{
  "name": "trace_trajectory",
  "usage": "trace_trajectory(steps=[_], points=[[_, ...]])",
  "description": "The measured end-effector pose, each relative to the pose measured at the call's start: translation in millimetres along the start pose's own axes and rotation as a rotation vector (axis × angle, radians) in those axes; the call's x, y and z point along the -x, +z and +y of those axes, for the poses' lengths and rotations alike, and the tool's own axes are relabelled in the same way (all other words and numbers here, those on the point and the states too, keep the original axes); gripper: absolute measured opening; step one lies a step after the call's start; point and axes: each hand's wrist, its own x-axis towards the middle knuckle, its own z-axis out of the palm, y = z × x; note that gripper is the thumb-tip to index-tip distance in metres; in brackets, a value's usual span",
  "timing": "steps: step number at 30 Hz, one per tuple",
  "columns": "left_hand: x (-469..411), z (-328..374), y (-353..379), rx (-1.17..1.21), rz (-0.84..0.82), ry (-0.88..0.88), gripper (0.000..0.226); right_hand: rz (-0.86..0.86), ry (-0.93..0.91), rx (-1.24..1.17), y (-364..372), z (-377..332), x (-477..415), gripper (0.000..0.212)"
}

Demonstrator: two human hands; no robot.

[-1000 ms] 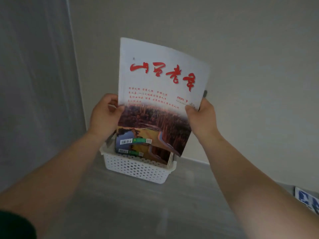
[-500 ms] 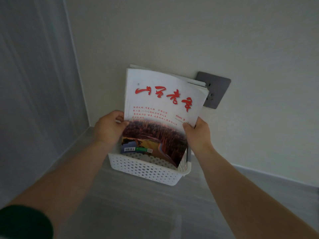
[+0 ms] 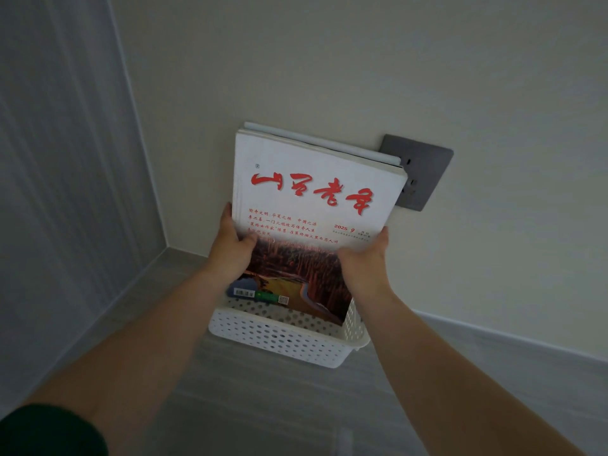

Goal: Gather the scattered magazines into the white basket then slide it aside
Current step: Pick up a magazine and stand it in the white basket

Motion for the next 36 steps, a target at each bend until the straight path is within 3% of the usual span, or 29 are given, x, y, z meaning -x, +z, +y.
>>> trace_trajectory(steps=[6,9,15,19,23,28,36], points=[[2.0,5.0,-3.6,-0.070,-0.011,-0.002,0.046,-0.070,0.036,0.217,-13.0,-4.3,-0.7,0.059],[20.6,8.8,-2.8,-0.145,0.112,0.087,0.038,-0.038,0.104,0.251,-29.8,-11.7,4.7,0.076],[92.0,28.7,19.5,-0.276,0.124,0.098,0.054,-0.036,0.134,0.256,-85.2,-18.0,42.3,0.055],[155.2,50.0,57.1,-0.305,0.015,0.104,0.041,-0.027,0.155,0.261,-139.7,-5.1,83.6,0.039],[219.5,63.5,105.7,-0.320,-0.136,0.104,0.028,-0.015,0.112,0.420,-218.6,12.0,124.8,0.029],[297.2,69.2,191.5,-0.272,-0.300,0.041,0.021,0.040,0.153,0.520,-347.3,53.7,178.3,0.033],[426.6,54.9,327.4,-0.319,-0.507,-0.010,0.017,0.215,0.397,0.680,-541.6,154.6,263.8,0.035]])
